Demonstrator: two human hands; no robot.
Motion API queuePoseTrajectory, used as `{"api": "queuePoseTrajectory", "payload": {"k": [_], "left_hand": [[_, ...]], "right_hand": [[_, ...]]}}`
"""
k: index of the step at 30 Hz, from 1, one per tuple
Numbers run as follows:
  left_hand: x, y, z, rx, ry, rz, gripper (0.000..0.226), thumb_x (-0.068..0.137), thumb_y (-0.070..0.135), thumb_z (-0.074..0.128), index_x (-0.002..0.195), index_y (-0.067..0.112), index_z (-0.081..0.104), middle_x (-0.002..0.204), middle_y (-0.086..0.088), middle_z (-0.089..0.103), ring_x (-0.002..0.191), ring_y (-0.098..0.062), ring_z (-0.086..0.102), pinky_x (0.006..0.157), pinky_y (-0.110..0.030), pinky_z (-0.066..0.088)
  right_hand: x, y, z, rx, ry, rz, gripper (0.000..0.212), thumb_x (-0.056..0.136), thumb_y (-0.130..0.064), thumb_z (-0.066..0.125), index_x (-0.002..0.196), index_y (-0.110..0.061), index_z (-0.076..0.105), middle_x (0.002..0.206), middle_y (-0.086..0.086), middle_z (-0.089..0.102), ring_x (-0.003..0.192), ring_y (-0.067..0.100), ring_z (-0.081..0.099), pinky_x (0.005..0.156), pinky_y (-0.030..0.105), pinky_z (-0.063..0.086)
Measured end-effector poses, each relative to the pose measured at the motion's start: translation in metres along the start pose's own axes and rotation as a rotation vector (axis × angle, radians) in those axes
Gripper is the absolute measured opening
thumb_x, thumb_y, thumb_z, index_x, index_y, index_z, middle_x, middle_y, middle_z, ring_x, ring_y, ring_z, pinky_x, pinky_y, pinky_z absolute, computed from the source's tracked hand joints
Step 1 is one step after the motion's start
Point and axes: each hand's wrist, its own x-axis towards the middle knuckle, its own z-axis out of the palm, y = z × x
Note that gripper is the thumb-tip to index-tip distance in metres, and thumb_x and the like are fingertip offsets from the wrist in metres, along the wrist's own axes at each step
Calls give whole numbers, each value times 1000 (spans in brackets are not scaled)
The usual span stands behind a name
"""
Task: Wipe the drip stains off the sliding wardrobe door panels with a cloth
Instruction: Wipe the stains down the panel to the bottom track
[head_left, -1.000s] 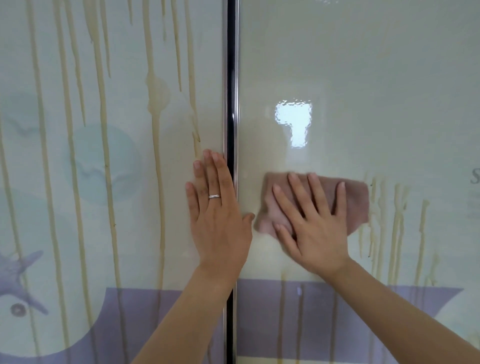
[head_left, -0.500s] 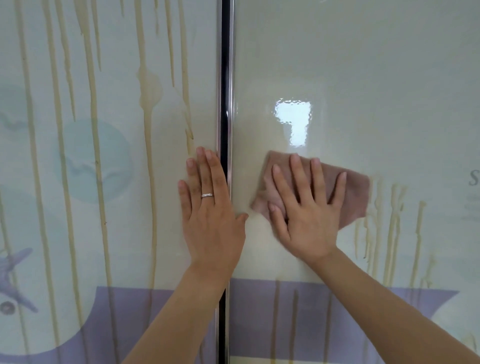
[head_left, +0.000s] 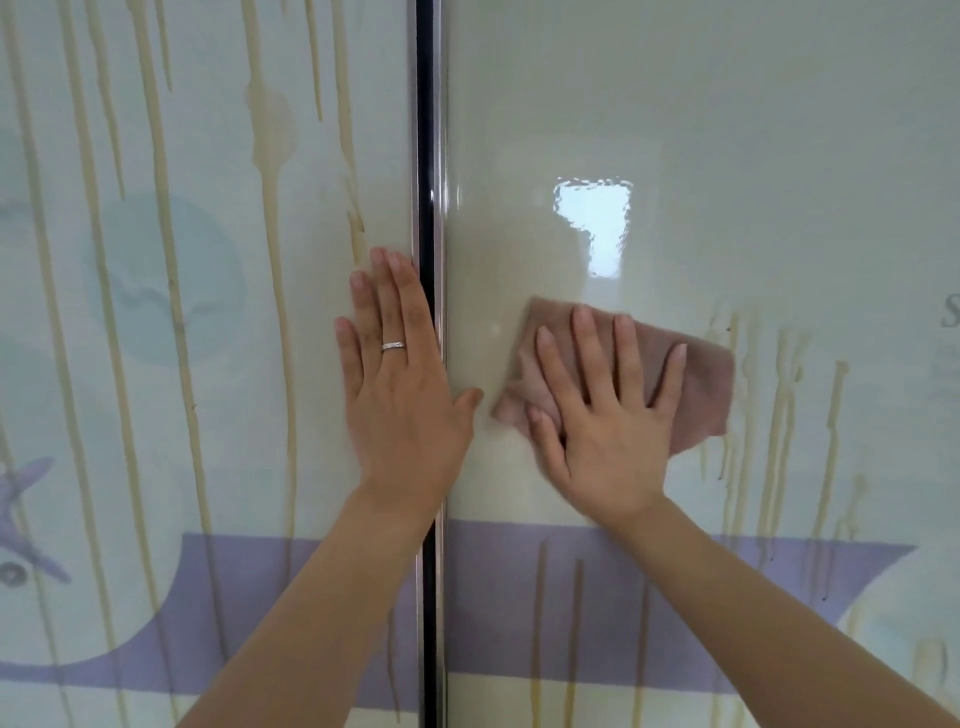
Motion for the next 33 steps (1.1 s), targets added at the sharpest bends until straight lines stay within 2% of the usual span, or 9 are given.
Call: {"api": "queuePoseTrajectory", "payload": {"k": [5, 8, 11, 14, 20, 22, 25, 28, 33], "left_hand": [[1, 3, -7, -35, -62, 9, 120, 69, 23, 79, 139, 11, -17, 155, -8, -9, 140, -18, -12, 113, -34, -8], [1, 4, -9, -54, -77, 20, 118, 74, 26, 76, 135, 15, -24, 156, -7, -14, 141, -19, -17, 111, -31, -13], [2, 4, -8, -63, -60, 16, 118, 74, 26, 76, 136, 14, -22, 156, -6, -13, 143, -21, -14, 111, -31, -13], [1, 2, -3, -65, -38, 13, 119, 70, 25, 79, 138, 11, -19, 153, -3, -13, 138, -15, -16, 112, -32, -10], [1, 1, -3, -73, -16, 8, 121, 67, 20, 80, 138, 7, -16, 154, -6, -8, 139, -17, -11, 113, -35, -7], [-1, 1, -2, -68, -9, 3, 121, 66, 19, 81, 139, 4, -14, 153, -6, -7, 138, -16, -11, 113, -36, -6], [0, 0, 1, -69, 23, -6, 123, 63, 20, 83, 142, 1, -10, 155, -12, 2, 140, -19, -5, 114, -38, -2], [1, -1, 4, -58, 47, -2, 123, 61, 22, 84, 146, 10, -5, 155, -13, 5, 141, -22, 0, 114, -39, 0], [0, -1, 6, -77, 82, 14, 122, 59, 20, 85, 146, 12, 0, 154, -12, 5, 141, -23, 2, 113, -38, 0]], "right_hand": [[-84, -7, -2, -30, -137, -286, 54, 99, -47, 24, 150, -28, 26, 163, 1, 3, 149, 28, 4, 114, 62, -2], [-76, 10, -5, -24, -142, -371, 54, 100, -47, 21, 150, -29, 25, 162, 1, 8, 149, 27, 4, 114, 61, -3], [-18, 24, -4, -17, -23, -165, 54, 100, -47, 22, 150, -27, 30, 159, 3, 23, 147, 30, 14, 113, 61, 1], [14, 22, 0, -33, 26, 37, 55, 99, -45, 26, 149, -25, 35, 156, 4, 23, 144, 34, 22, 112, 61, 3], [-83, 13, -8, -76, -131, -193, 58, 99, -49, 20, 153, -27, 19, 163, 1, 2, 149, 29, 3, 114, 63, -2], [-74, 25, -12, -66, -139, -256, 58, 99, -50, 20, 153, -28, 22, 163, 0, 6, 149, 28, 5, 114, 62, 0], [-10, 41, -15, -52, -56, -153, 57, 98, -48, 24, 150, -26, 27, 158, 4, 23, 146, 30, 16, 113, 59, 2], [39, 46, -11, -65, 3, 38, 58, 98, -46, 25, 150, -23, 30, 156, 10, 28, 144, 34, 20, 112, 61, 4], [-49, 26, -8, -91, -114, -95, 59, 99, -49, 19, 154, -27, 18, 163, 4, 8, 148, 32, 8, 113, 63, -2]]}}
